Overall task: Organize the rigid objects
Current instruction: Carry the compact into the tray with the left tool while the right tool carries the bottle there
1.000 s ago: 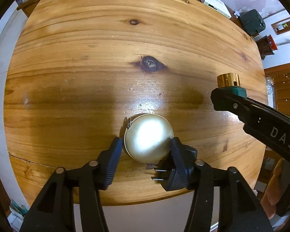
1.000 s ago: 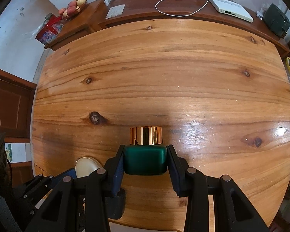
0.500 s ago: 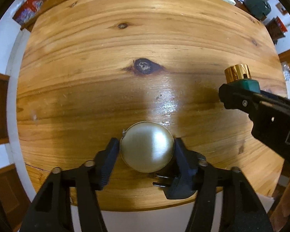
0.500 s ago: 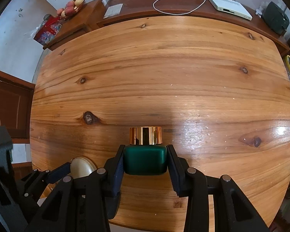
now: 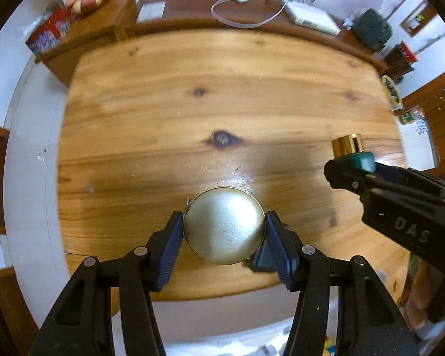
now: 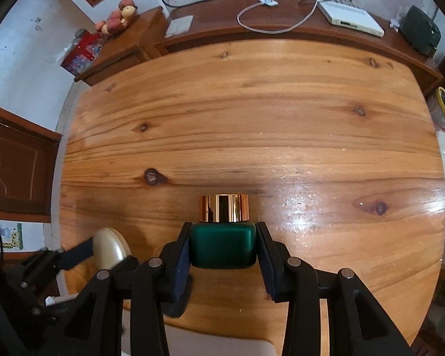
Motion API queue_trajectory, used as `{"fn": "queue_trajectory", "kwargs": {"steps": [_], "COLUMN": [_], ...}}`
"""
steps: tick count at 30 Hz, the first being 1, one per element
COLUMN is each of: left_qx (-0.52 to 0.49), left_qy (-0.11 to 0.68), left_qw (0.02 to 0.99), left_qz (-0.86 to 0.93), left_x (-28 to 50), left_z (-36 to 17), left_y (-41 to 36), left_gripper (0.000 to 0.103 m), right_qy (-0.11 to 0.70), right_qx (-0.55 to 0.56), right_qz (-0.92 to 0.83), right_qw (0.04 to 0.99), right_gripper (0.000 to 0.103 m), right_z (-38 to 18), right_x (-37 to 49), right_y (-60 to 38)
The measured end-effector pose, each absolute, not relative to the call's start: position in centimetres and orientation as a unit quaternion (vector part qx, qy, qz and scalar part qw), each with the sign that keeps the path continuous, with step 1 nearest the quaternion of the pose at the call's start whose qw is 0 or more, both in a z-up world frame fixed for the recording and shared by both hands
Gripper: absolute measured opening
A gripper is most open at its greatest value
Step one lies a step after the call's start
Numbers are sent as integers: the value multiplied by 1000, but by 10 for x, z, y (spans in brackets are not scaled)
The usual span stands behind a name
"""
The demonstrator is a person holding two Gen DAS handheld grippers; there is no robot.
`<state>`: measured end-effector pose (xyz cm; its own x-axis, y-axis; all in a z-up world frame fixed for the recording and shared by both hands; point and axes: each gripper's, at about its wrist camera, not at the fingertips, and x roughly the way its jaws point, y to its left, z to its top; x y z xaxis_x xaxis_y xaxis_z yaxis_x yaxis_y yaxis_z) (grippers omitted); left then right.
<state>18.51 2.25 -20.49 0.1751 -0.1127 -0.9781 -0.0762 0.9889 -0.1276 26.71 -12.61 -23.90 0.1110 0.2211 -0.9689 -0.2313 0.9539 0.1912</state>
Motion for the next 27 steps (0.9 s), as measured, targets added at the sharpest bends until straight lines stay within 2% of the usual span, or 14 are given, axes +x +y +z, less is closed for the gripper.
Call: {"fn": "queue_trajectory", "kwargs": {"steps": [6, 10, 14, 20, 27], "left_qx": [-50, -34, -27, -15, -5], "left_qy": [599, 577, 577, 599, 639], "left_qw": [798, 813, 813, 795, 760], "left_qz": [-46, -66, -78, -92, -114], "left_x": [144, 115, 85, 36, 3], "left_z": [-146, -126, -128, -149, -196], "left_y": [30, 38, 44, 44, 35], "left_gripper": [59, 59, 59, 59, 59], "right_qy": [607, 586, 582, 604, 649], "right_qx": [-18, -34, -48, -89, -116], "right_qz": [175, 190, 202, 205, 192], "right_qw": [775, 787, 787, 765, 727], "right_gripper": [41, 41, 41, 41, 41], "right_z": [-179, -150, -140, -158, -205], "right_x": [223, 180, 129, 49, 1], "right_y": [-125, -122, -120, -107, -101]}}
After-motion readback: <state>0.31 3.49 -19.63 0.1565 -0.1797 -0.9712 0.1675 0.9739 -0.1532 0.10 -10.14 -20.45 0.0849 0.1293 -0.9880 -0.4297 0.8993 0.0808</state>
